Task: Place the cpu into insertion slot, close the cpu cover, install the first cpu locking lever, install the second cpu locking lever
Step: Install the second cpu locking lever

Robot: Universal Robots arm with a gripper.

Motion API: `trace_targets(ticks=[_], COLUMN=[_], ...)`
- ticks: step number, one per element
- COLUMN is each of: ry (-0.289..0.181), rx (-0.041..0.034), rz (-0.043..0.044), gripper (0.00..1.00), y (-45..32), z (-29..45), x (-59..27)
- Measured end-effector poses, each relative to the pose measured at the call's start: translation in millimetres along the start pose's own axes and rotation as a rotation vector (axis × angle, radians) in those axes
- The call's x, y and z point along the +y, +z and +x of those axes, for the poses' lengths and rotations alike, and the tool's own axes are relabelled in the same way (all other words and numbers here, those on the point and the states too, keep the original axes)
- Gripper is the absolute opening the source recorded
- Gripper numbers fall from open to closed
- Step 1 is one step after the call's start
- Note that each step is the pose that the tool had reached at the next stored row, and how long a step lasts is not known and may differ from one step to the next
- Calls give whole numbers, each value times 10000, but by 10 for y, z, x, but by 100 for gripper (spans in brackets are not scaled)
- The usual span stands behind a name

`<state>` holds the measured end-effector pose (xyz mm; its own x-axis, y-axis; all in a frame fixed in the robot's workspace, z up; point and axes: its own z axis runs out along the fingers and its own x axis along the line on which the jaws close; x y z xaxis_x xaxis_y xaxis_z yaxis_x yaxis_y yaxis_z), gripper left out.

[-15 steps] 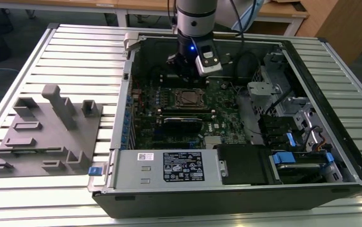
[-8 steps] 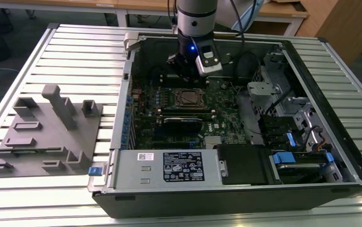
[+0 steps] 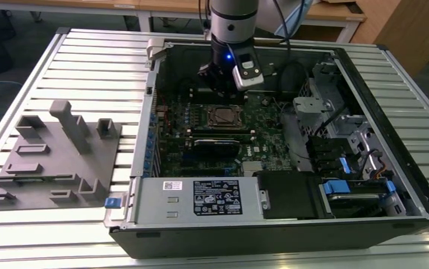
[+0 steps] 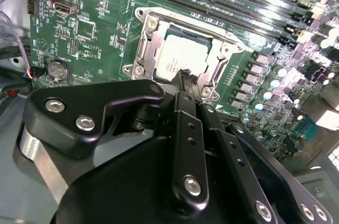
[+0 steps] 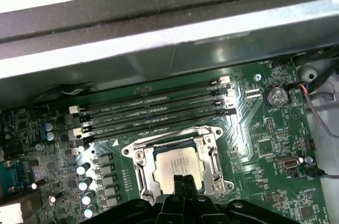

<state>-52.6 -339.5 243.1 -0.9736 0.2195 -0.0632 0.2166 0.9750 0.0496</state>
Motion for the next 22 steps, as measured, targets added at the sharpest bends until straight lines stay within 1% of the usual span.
trace_targets(ticks=[18,22], ry=[0,0], rx=[0,-1], rz=[-1,-1], gripper=[10,10], y=[-9,-9], z=[-67,-75], x=[-289,-327])
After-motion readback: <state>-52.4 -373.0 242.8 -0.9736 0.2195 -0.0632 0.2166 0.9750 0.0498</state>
